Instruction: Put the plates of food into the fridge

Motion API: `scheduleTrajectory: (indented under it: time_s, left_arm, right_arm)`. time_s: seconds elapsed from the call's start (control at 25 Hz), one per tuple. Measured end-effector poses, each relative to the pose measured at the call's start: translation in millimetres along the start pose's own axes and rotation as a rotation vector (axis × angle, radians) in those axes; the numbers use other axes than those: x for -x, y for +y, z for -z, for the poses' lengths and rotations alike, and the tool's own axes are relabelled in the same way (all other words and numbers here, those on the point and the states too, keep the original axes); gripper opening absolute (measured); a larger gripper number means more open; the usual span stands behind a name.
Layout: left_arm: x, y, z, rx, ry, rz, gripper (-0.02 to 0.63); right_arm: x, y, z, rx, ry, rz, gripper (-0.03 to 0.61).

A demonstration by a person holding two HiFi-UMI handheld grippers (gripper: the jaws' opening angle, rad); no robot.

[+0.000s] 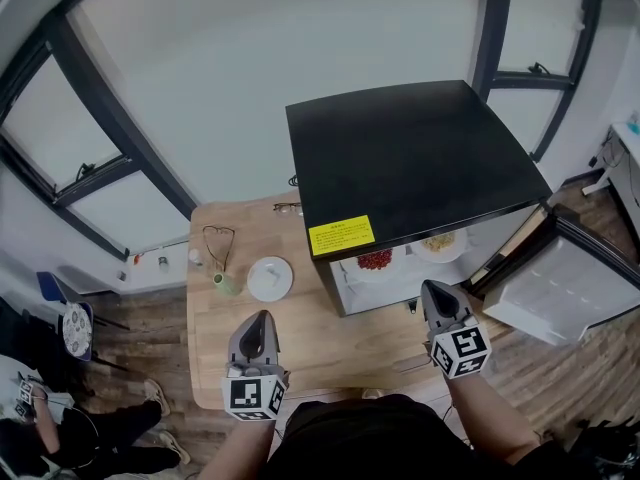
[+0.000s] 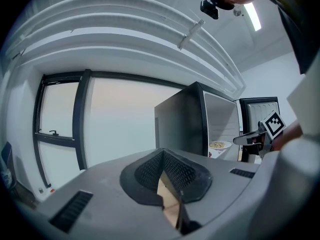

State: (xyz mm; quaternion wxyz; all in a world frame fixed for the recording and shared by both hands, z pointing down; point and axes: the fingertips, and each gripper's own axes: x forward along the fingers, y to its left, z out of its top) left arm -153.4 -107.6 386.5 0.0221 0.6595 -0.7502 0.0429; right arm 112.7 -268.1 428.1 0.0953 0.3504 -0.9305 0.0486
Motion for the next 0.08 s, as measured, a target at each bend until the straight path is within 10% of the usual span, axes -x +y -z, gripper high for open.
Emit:
scheduleTrajectory:
  time_s: [0.08]
  left_arm:
    - [0.8,-1.2,-0.2,-0.001,0.0,-0.004,0.003]
  right_arm:
    - [1.1,0.8,2.1,0.003,0.004,-0.004,0.021]
